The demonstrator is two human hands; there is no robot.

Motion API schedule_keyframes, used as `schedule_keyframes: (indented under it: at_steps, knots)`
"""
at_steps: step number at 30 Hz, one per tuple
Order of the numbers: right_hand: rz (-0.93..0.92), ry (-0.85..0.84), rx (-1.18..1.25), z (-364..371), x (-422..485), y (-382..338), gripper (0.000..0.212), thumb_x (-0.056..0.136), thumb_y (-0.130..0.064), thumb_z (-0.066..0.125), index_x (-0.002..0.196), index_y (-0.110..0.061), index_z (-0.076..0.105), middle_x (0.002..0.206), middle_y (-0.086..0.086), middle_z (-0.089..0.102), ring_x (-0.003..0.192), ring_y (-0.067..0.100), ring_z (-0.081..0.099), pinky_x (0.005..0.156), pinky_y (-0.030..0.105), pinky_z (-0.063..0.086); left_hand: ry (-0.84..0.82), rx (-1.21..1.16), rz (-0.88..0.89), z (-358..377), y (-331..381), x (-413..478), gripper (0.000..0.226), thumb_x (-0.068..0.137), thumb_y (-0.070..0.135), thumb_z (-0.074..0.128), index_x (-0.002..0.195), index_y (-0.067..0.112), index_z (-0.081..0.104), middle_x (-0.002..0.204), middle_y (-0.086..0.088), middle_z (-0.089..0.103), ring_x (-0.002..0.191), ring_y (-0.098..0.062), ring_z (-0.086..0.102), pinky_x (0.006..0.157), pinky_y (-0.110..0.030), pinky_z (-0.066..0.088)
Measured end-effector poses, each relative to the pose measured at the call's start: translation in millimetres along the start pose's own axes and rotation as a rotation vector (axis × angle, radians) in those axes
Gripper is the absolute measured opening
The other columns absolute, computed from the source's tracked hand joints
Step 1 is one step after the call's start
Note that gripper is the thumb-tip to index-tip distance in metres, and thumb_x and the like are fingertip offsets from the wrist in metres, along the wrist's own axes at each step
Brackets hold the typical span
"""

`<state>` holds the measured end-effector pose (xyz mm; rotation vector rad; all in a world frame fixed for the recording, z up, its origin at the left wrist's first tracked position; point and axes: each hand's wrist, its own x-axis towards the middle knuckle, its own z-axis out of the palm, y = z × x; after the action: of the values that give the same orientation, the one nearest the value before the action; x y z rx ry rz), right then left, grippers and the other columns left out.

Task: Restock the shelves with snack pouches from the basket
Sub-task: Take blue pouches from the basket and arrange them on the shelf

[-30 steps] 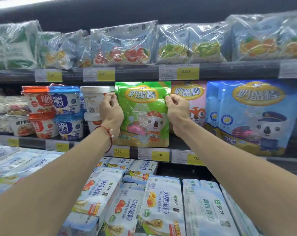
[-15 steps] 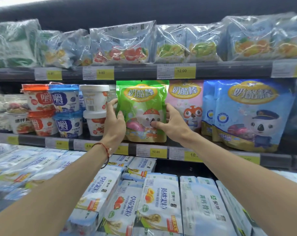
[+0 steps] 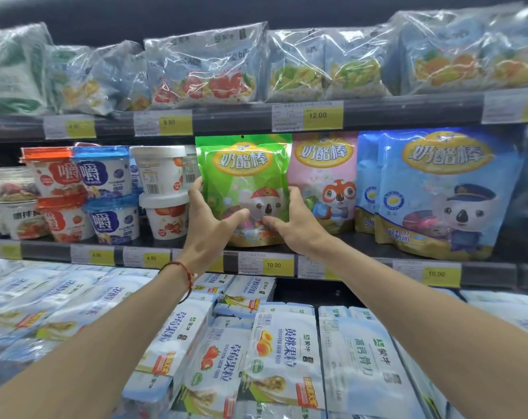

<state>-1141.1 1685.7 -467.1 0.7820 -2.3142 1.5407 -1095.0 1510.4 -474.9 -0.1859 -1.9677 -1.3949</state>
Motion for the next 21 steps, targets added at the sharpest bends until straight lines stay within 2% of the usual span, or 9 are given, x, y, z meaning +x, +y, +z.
schedule_keyframes:
  at_steps: [2,5,8,12,14,17,19,21]
  knots:
    - [-0.008,0.011,-0.026,-1.9,-4.6,-0.9,0.054,0.089,-0.011,0.077,0.13,-0.012,0.043,0.12,0.005,0.064,0.112,0.02,0.064,0.101,0.038,0.055,0.004,0.086,0.043,-2.1,-2.1,-4.3,0.11,0.06,0.042,0.087,0.141,0.037,0.013,0.139,0.0,0.041,0.128,-0.015,0.046,0.108,-0.039,0.041]
    - [-0.034,0.06,-0.081,-1.9,-9.3,-1.8,0.057,0.081,-0.012,0.084,0.124,-0.016,0.046,0.119,0.004,0.066,0.112,0.024,0.064,0.097,0.045,0.056,0.073,0.189,0.076,-0.2,-2.2,-10.6,0.12,0.06,0.036,0.091,0.146,0.032,0.007,0.143,-0.003,0.035,0.133,-0.017,0.038,0.112,-0.038,0.034]
    - [-0.045,0.058,-0.164,-2.2,-12.8,-0.1,0.056,0.081,-0.012,0.084,0.123,-0.017,0.047,0.118,0.004,0.066,0.108,0.024,0.065,0.093,0.048,0.057,0.192,0.336,0.096,8.0,0.5,-14.7,0.127,0.063,0.034,0.089,0.152,0.023,-0.002,0.151,-0.003,0.023,0.14,-0.024,0.025,0.116,-0.051,0.025]
    - [-0.052,0.101,-0.217,-10.6,-18.0,3.9,0.05,0.084,-0.006,0.08,0.124,-0.018,0.052,0.109,-0.003,0.066,0.098,0.018,0.065,0.089,0.046,0.058,0.209,0.418,0.058,19.2,2.9,-15.9,0.143,0.053,0.047,0.091,0.152,0.024,-0.01,0.147,-0.012,0.024,0.136,-0.031,0.027,0.113,-0.051,0.025]
    - [-0.073,0.211,-0.334,-17.7,-21.4,6.6,0.047,0.085,-0.007,0.076,0.125,-0.021,0.056,0.113,-0.004,0.065,0.105,0.019,0.061,0.088,0.045,0.055,0.203,0.474,0.034,22.8,2.6,-12.5,0.144,0.051,0.053,0.09,0.152,0.024,-0.009,0.147,-0.013,0.022,0.136,-0.034,0.027,0.112,-0.051,0.026]
    - [-0.129,0.372,-0.69,-32.2,-25.0,10.7,0.049,0.084,-0.004,0.071,0.126,-0.025,0.059,0.123,-0.002,0.06,0.117,0.023,0.049,0.089,0.038,0.047,0.181,0.561,-0.004,24.8,-1.3,-2.5,0.143,0.055,0.057,0.087,0.152,0.022,-0.012,0.152,-0.016,0.014,0.14,-0.036,0.021,0.114,-0.05,0.025]
    - [-0.132,0.356,-0.856,-40.3,-22.6,12.2,0.059,0.078,-0.008,0.075,0.131,-0.028,0.057,0.136,0.0,0.051,0.126,0.025,0.04,0.097,0.038,0.043,0.159,0.576,-0.014,25.8,-3.8,3.9,0.143,0.057,0.057,0.086,0.151,0.024,-0.017,0.155,-0.016,0.004,0.144,-0.038,0.013,0.117,-0.052,0.022]
    - [-0.107,0.309,-0.998,-44.9,-15.3,12.9,0.074,0.075,-0.014,0.079,0.14,-0.029,0.05,0.151,0.005,0.037,0.14,0.03,0.03,0.114,0.042,0.033,0.162,0.596,-0.011,28.4,-5.7,9.0,0.143,0.059,0.056,0.085,0.151,0.021,-0.019,0.158,-0.017,-0.005,0.147,-0.037,0.005,0.119,-0.052,0.017]
